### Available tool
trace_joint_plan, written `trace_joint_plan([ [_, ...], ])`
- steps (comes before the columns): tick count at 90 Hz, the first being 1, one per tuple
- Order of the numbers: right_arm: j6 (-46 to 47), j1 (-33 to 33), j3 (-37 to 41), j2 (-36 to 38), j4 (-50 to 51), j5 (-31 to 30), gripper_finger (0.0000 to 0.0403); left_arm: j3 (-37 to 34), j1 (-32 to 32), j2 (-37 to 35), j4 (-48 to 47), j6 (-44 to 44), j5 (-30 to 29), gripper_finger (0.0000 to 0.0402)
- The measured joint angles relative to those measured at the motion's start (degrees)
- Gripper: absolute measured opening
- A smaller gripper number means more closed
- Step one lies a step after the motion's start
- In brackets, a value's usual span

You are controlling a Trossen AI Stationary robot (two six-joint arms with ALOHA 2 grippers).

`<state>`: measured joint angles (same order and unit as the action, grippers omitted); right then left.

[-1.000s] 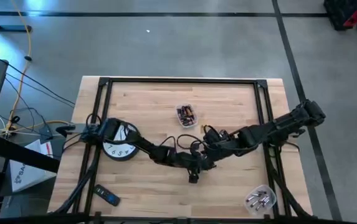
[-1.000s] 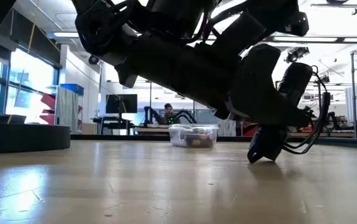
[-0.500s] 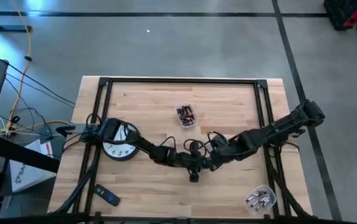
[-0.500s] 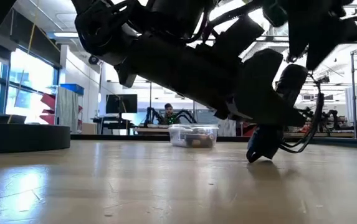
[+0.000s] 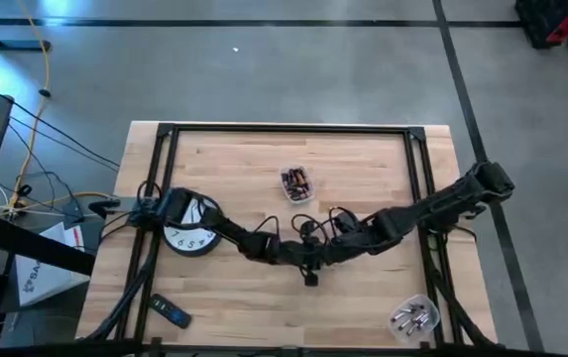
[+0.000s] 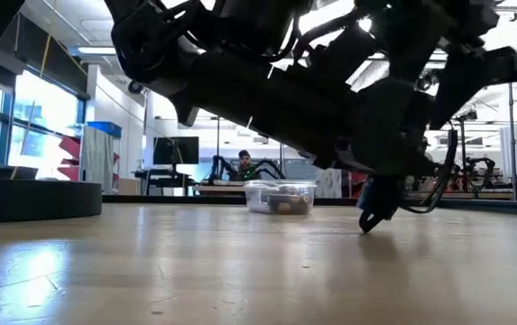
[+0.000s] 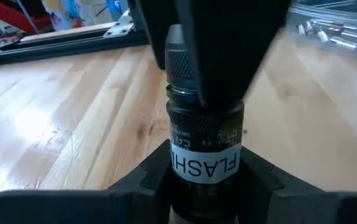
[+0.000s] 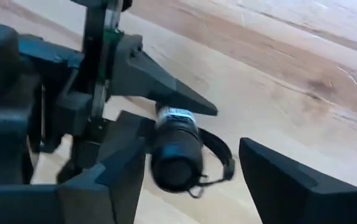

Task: Insert battery
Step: Open the lid of the black flashlight

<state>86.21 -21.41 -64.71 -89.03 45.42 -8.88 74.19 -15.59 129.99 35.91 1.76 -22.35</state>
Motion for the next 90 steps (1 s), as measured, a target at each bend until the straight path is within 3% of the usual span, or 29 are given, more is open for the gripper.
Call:
trace_joint_plan([
  [25, -0.7, 0.5, 0.0, 0.0, -0.6, 0.7, 0.0144, 0.0, 0.0, 0.0, 0.0, -0.1, -0.9, 0.0097],
  [53, -4.3, 0.5, 0.0, 0.0, -0.5, 1.3, 0.0101, 0.0, 0.0, 0.0, 0.0, -0.7, -0.2, 0.0097],
  [67, -11.9, 0.6, 0.0, 0.0, -0.4, 2.7, 0.0083, 0.0, 0.4, 0.0, 0.0, -1.9, 5.4, 0.0097],
  [90, -29.8, 0.8, 0.0, 0.0, -0.8, 7.2, 0.0086, 0.0, 1.9, 0.0, 0.2, -5.9, 16.5, 0.0097],
])
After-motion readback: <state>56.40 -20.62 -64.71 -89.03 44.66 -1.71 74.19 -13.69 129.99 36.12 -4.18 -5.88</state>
